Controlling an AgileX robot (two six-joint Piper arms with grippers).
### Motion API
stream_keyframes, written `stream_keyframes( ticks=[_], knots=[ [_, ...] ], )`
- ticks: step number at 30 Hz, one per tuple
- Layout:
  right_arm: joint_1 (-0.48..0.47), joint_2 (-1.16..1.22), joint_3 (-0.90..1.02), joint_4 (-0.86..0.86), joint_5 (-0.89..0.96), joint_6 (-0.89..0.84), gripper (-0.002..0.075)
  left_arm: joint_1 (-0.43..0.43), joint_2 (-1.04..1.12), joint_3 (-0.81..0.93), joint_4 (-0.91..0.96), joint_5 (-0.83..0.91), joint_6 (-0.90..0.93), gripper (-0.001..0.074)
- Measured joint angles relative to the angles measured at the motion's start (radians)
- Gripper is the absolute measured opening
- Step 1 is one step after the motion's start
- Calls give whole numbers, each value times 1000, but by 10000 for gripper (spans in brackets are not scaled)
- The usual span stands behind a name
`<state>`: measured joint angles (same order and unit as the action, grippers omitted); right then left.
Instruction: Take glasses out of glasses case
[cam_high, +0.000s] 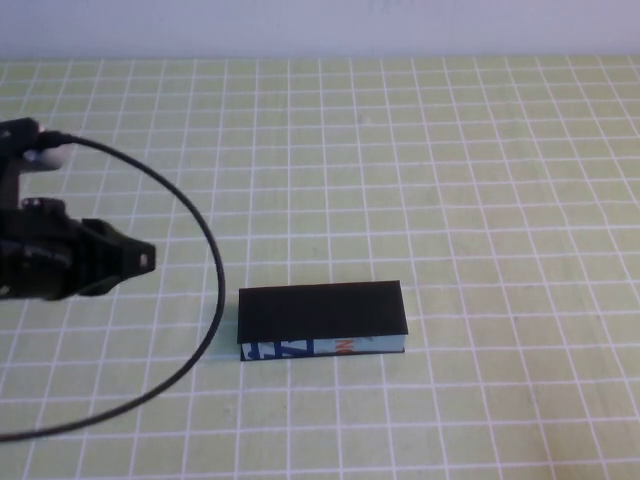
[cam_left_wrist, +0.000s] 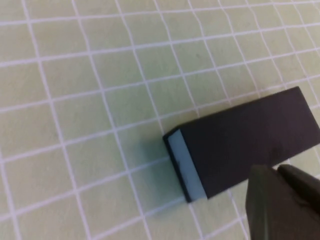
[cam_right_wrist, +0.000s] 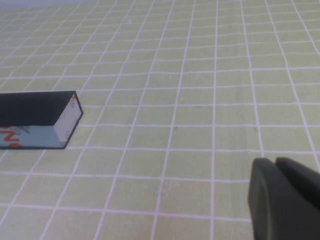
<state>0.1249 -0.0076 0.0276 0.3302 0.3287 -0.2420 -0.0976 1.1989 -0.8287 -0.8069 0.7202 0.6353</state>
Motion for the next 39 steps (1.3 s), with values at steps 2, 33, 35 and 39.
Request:
stream_keyframes(
  ticks=[2, 33, 35, 39],
  knots=[
    [0, 0, 0, 0, 0, 0, -18, 0, 104, -49, -81, 0, 88, -4],
    [0, 0, 0, 325, -264, 0, -16, -97, 736, -326, -242, -11, 326, -4],
    [0, 0, 0, 402, -312, 0, -15, -97, 736, -326, -242, -4, 329, -4],
    [0, 0, 0, 538, -343, 22, -16, -97, 736, -326, -242, 4, 331, -4]
  ],
)
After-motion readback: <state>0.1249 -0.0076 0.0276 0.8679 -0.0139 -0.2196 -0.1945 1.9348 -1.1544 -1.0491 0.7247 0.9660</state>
